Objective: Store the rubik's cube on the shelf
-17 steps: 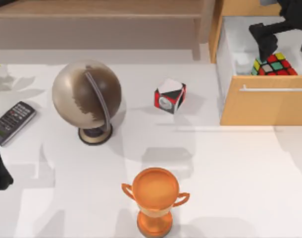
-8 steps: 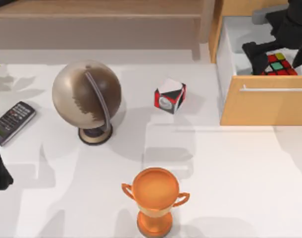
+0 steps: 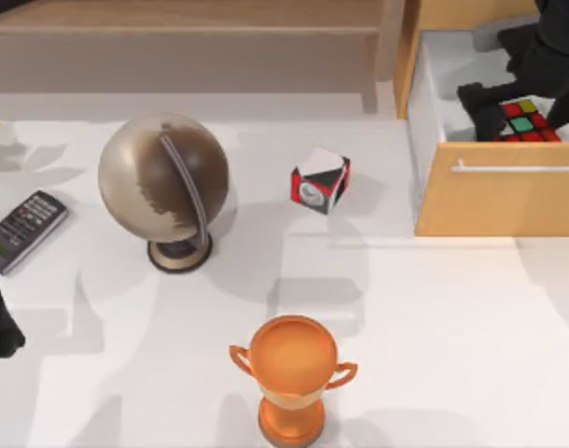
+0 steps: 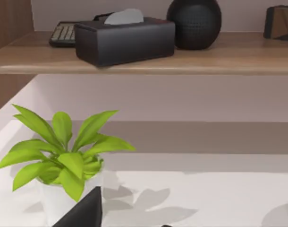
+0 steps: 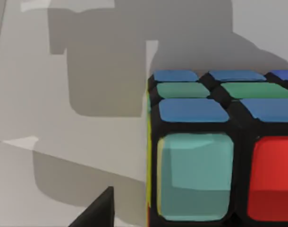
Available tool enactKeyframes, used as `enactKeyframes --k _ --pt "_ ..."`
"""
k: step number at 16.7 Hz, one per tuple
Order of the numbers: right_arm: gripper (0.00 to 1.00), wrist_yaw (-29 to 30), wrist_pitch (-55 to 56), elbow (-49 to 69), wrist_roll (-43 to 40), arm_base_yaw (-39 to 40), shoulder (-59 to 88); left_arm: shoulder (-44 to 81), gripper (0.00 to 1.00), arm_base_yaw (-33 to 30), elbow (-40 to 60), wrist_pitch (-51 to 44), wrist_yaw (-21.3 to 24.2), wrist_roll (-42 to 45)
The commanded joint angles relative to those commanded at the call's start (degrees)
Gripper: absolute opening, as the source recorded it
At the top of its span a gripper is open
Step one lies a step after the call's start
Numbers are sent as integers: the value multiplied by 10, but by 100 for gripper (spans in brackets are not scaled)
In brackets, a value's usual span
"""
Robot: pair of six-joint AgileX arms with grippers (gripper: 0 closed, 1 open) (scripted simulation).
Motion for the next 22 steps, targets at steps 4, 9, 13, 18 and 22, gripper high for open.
enactKeyframes --k 4,9,13,18,22 --pt "47 0 0 0 0 0 0 0 100 0 0 0 0 0" --pt "10 0 0 0 0 0 0 0 100 0 0 0 0 0" --pt "0 0 0 0 0 0 0 0 100 0 0 0 0 0" --pt "0 0 0 0 0 0 0 0 100 0 0 0 0 0" --pt "0 1 -20 4 -7 1 -6 0 100 0 0 0 0 0"
